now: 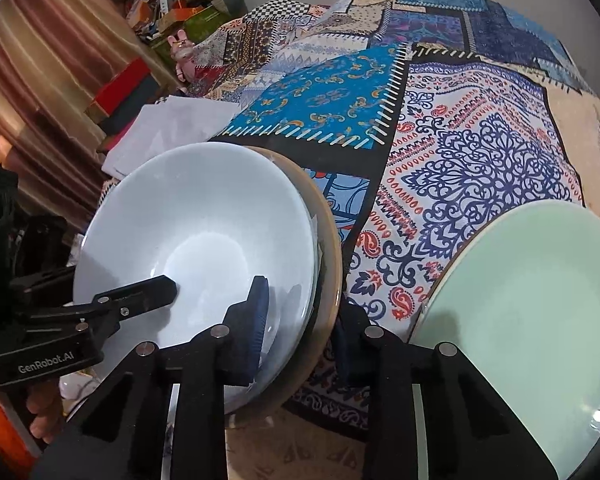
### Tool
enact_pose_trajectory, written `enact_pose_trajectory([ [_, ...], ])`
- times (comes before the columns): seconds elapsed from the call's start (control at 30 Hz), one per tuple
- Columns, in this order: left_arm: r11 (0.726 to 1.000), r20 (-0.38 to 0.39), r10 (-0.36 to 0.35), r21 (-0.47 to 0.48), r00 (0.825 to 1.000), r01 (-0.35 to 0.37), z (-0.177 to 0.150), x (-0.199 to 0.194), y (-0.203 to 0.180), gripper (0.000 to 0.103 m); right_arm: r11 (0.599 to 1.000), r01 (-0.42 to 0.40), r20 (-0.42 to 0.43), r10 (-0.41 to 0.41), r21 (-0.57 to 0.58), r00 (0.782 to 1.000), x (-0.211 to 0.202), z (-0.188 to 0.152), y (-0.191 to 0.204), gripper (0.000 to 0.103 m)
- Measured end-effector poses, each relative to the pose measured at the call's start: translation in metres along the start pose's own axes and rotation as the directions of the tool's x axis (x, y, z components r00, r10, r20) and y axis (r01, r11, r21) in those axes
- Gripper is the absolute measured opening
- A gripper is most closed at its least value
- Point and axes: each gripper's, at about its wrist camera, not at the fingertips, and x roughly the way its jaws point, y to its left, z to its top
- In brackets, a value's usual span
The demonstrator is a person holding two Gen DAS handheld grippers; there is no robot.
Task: Organize plates and bowls
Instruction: 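Lift the nested bowl stack with both grippers and carry it to the plate stack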
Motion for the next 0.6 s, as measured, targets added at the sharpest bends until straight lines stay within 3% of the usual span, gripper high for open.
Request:
enact_pose_trajectory([
  [0.6, 1.000, 0.045, -0.015, 0.017, 0.999, 0.015, 0.012, -0.021, -0.015, 0.042, 0.999, -0.015, 0.070, 0.012, 0.041, 0.998, -0.033, 0.004, -0.009, 0.025],
])
